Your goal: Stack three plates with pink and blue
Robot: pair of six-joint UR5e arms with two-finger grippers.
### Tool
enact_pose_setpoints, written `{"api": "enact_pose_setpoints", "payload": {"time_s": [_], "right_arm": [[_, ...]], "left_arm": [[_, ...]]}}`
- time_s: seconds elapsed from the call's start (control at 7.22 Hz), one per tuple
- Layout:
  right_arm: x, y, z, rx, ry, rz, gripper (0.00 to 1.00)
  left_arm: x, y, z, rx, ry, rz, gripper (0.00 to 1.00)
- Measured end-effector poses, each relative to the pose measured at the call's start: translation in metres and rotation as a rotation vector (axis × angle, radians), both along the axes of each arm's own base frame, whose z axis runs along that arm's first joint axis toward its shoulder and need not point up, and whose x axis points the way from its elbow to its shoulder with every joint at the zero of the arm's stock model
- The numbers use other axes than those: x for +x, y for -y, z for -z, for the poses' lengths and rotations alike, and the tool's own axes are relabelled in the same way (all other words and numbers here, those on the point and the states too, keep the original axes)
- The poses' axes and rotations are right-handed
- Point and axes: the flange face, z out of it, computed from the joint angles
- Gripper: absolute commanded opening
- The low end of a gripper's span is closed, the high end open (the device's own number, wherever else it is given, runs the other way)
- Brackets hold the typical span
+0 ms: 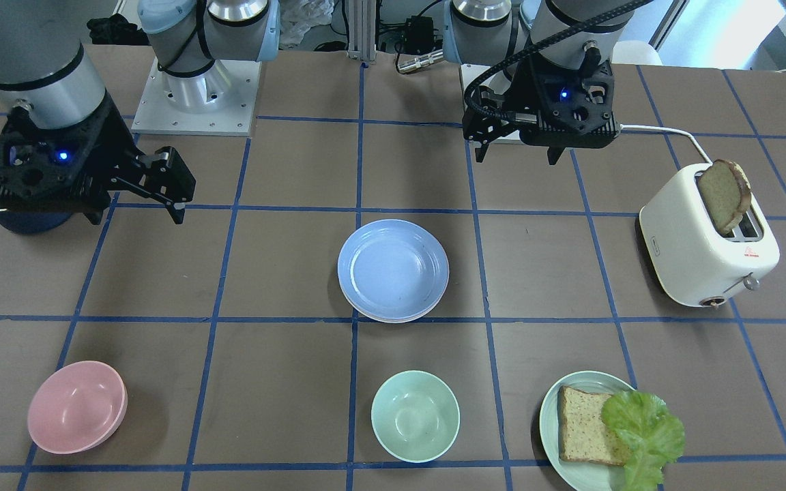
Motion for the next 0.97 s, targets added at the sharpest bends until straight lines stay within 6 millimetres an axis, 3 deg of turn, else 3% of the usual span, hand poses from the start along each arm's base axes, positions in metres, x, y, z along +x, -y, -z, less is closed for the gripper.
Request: {"api": "enact_pose_setpoints", "payload": {"time_s": [0.28, 0.97], "right_arm": [[-0.002, -0.007, -0.004, 0.005, 0.001, -0.062, 1.00], [-0.002, -0.011, 0.014, 0.042, 0.006, -0.064, 1.00]], "left_arm": [[0.000, -0.001, 0.000, -0.001, -0.001, 0.000, 1.00], [0.000, -0.001, -0.001, -0.002, -0.001, 0.000, 1.00]]}}
